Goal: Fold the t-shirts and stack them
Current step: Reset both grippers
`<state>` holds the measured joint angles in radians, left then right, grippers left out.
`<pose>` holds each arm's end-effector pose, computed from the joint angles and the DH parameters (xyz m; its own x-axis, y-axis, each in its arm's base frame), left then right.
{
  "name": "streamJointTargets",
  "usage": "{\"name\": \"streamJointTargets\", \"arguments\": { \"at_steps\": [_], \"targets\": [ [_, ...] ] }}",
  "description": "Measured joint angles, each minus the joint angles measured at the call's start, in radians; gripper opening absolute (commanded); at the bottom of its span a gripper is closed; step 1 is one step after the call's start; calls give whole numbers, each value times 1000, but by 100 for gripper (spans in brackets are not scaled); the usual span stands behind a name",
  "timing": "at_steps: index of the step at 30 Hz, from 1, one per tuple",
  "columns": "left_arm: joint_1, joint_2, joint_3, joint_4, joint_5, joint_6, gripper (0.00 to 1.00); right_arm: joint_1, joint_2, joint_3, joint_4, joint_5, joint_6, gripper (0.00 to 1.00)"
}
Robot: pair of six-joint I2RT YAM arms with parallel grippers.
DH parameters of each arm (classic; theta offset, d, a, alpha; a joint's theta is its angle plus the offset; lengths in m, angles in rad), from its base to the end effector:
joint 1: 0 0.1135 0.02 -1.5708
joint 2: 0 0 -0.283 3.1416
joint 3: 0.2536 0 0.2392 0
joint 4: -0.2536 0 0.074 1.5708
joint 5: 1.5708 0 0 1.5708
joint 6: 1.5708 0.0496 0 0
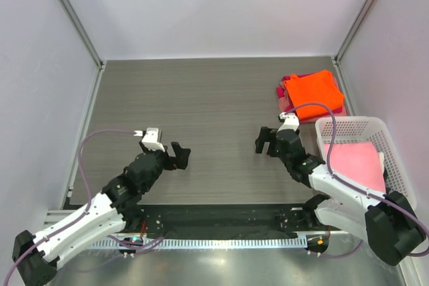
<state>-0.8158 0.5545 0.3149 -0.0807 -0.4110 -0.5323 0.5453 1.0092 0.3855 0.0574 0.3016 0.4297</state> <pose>0.1049 -0.0825 0.2282 -0.3929 -0.2614 -0.8817 0.2419 0.8956 -0.3733 0.1741 0.0884 0.2014 -0.5340 0.1413 -0.8336 -0.0643 0.9763 0.2067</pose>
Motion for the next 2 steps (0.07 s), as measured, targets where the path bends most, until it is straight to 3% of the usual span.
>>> {"name": "streamJointTargets", "arguments": {
  "at_steps": [2],
  "targets": [
    [0,-27,-9,2,0,0,98,0,-13,-10,6,0,3,98]
  ]
}}
